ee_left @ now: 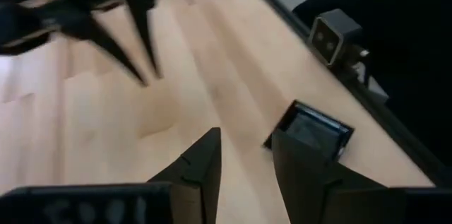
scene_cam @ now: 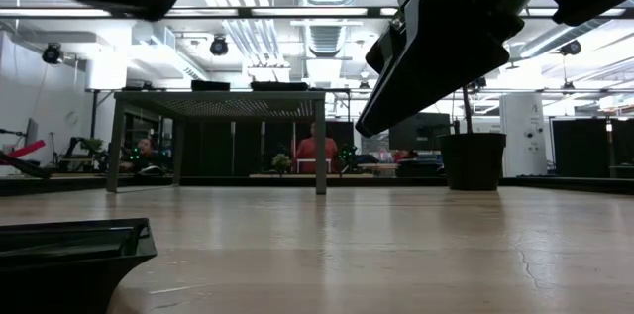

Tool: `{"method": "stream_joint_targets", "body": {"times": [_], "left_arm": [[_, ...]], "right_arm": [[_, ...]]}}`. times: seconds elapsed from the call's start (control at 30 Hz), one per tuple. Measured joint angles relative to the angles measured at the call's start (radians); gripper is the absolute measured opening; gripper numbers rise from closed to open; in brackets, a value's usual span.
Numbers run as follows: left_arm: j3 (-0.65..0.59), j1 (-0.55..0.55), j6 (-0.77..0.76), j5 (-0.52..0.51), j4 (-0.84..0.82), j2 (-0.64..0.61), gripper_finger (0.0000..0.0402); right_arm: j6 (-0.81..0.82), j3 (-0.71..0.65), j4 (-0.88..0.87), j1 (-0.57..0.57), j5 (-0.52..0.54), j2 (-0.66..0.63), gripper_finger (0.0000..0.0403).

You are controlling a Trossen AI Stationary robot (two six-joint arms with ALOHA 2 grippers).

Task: Pick & Place Mini shaped plates
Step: Stack the square plate on top of the stacked square plates on the shelf

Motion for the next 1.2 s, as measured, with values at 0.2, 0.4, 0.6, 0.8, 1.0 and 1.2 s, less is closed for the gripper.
{"method": "stream_joint_targets", "body": {"times": [0.2, 0.4, 0.6, 0.8, 1.0, 1.2], "left_arm": [[-0.006, -0.019, -0.001, 0.076, 0.148, 0.147, 0.0114], [0.017, -0.029, -0.003, 0.156, 0.348, 0.267, 0.0103], [0.094, -0.06, -0.002, 0.213, 0.315, 0.341, 0.0096], [0.122, -0.077, 0.001, 0.208, 0.241, 0.393, 0.0096], [0.124, -0.085, 0.014, 0.193, 0.24, 0.423, 0.0095], [0.124, -0.085, 0.031, 0.17, 0.205, 0.438, 0.0086]], "right_arm": [[0.0, 0.0, 0.0, 0.0, 0.024, 0.0, 0.0056], [0.0, -0.002, 0.0, -0.003, 0.027, 0.0, 0.0056], [0.002, -0.002, 0.0, -0.003, 0.027, 0.0, 0.0056], [0.005, -0.003, 0.0, -0.002, 0.027, 0.0, 0.0056], [0.008, -0.004, 0.008, -0.002, 0.026, 0.0, 0.0056], [0.008, -0.004, 0.023, -0.002, 0.026, 0.0, 0.0056]]}}
